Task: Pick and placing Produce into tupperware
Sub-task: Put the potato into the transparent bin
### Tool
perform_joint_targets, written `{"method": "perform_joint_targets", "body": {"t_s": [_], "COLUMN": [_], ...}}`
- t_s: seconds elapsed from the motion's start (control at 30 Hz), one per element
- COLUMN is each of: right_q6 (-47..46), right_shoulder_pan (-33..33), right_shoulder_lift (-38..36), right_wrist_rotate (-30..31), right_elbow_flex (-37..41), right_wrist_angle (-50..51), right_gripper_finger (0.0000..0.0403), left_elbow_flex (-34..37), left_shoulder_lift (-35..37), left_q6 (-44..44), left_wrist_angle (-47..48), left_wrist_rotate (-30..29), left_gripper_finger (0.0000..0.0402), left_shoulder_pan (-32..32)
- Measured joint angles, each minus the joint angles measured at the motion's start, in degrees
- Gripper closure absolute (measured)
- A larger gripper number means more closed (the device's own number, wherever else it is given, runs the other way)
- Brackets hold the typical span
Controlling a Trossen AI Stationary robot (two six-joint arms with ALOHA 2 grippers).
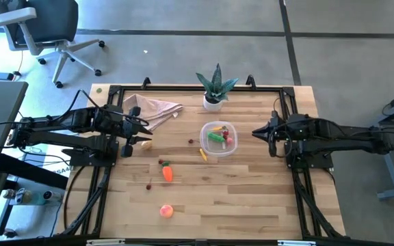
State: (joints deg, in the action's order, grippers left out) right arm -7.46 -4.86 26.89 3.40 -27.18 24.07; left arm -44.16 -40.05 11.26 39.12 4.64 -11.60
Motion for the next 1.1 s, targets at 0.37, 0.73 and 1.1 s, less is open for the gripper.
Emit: {"method": "perform_joint_targets", "body": {"t_s": [0.37,0.73,1.1], "right_q6": [0.4,0.4,0.4], "right_shoulder_pan": [0.0,0.0,0.0], "right_shoulder_lift": [0.0,0.0,0.0], "right_wrist_rotate": [1.4,1.5,1.3], "right_elbow_flex": [0.0,0.0,0.0], "right_wrist_angle": [1.9,1.8,1.8], "right_gripper_finger": [0.0368,0.0368,0.0367], "left_elbow_flex": [0.0,0.0,0.0], "left_shoulder_lift": [0.0,0.0,0.0], "left_q6": [0.0,10.7,15.5], "left_wrist_angle": [0.0,-0.3,-1.1], "left_wrist_rotate": [0.0,-2.6,-5.3], "left_gripper_finger": [0.0318,0.0318,0.0318], "left_shoulder_pan": [0.0,0.0,0.0]}}
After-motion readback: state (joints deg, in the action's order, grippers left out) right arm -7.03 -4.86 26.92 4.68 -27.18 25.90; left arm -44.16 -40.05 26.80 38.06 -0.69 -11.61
